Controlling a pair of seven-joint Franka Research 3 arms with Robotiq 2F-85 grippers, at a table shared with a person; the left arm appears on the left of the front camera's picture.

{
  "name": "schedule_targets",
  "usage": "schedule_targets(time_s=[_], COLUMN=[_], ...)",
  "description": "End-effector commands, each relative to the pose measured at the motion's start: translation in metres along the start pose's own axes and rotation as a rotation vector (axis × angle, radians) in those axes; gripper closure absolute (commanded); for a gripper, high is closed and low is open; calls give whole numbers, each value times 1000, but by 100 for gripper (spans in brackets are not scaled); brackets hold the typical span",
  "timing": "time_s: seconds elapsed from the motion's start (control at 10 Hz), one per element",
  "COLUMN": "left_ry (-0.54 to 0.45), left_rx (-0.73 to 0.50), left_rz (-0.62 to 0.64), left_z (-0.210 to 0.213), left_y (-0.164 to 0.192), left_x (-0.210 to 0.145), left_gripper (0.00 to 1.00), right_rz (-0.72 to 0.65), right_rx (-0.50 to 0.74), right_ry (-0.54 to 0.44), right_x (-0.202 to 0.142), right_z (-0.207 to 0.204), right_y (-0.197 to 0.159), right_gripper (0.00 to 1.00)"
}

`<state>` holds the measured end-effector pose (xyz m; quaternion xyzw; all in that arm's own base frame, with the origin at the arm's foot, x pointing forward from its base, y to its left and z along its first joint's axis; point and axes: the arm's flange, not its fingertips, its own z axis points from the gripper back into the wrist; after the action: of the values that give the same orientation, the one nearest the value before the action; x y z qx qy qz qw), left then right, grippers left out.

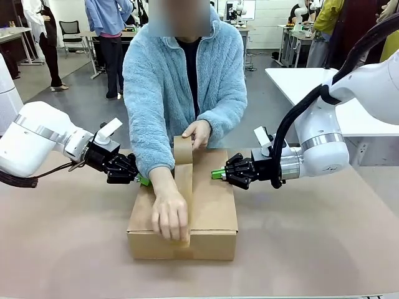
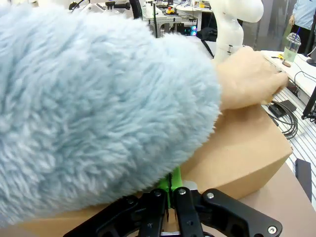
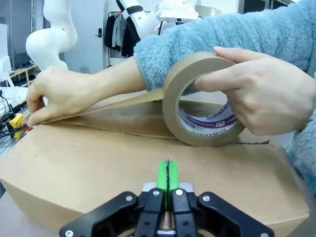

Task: Wrap the clocks to prevent damage.
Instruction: After the human seals the box with tape, release both hands from the side flaps of the Package Box.

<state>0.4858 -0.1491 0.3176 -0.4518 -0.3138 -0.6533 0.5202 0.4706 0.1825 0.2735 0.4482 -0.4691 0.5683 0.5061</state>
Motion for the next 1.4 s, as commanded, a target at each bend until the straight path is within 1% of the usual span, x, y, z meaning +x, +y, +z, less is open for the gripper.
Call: schedule_targets(time_s=[0.0,1.3], left_ry=[3,3], left_rx=[1,1], left_rz=[0,0], left_z=[0,0], left_y=[1,1], left_x=[-1,-1], left_gripper=[100,100], right_rz=[-5,-5], right_rx=[-9,-9], right_ry=[9,9], right_x=[-2,-2], right_z=[0,0], right_y=[0,0], right_gripper=[99,99])
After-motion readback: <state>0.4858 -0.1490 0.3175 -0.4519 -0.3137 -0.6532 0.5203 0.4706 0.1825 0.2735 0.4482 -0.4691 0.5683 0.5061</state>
